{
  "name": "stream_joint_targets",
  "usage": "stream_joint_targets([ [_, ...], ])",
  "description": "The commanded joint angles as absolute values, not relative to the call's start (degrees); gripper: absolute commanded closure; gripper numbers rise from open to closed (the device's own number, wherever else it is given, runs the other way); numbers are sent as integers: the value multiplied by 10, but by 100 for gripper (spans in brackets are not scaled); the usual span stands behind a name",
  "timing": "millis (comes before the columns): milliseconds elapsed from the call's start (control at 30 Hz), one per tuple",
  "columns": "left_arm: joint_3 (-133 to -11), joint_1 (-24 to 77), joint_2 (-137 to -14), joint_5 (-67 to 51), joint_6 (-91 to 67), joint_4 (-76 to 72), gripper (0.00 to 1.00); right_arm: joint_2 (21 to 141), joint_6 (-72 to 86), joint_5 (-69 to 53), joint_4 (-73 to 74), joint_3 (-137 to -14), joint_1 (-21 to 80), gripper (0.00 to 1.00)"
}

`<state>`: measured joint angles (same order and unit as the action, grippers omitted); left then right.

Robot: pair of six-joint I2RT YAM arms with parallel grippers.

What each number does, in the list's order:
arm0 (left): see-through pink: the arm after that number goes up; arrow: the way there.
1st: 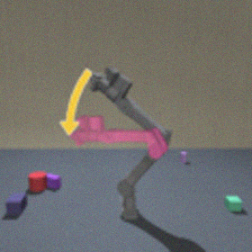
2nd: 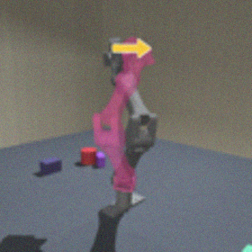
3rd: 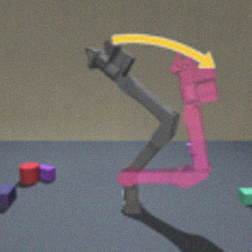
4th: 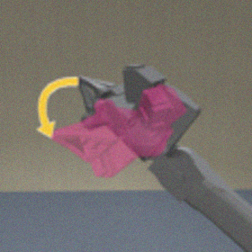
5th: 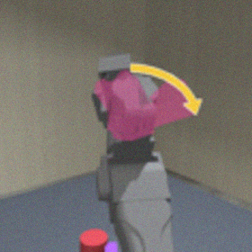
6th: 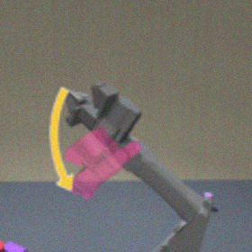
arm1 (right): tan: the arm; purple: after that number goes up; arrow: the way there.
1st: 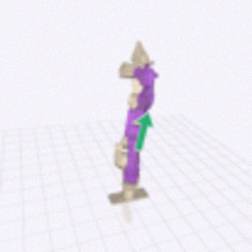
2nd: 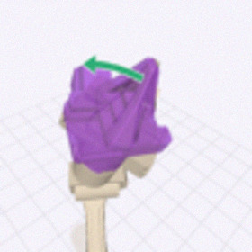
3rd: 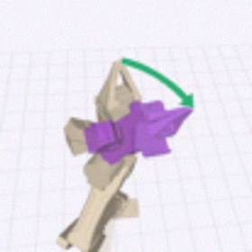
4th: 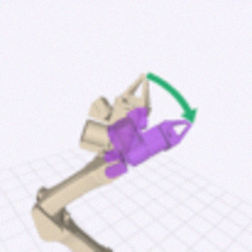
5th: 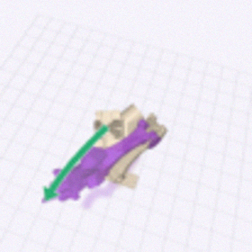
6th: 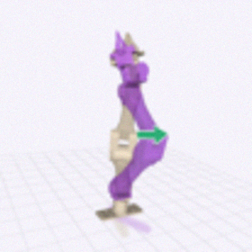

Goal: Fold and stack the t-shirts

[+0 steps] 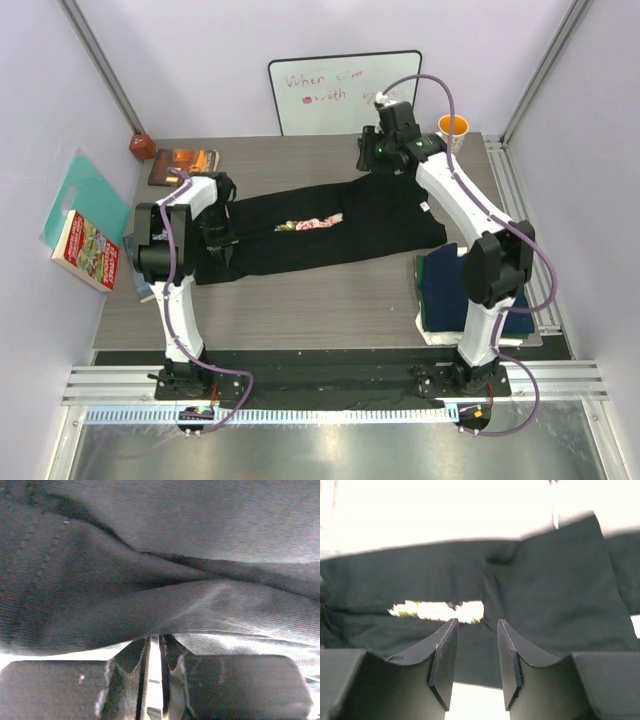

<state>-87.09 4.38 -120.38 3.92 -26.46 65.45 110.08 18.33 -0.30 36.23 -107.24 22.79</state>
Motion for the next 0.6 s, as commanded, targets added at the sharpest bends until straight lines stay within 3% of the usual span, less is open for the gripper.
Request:
stream_joint_targets([
  [0, -868, 57, -1199, 19, -259, 642, 89, 1071, 189, 27, 395, -980, 228, 58],
  [300, -860, 58, -1182, 34, -263, 641, 89, 1089, 205, 40, 406, -878, 228, 58],
  [567, -818, 59, -1154, 46, -264, 647, 90, 1169, 195, 42, 442, -891, 228, 68],
])
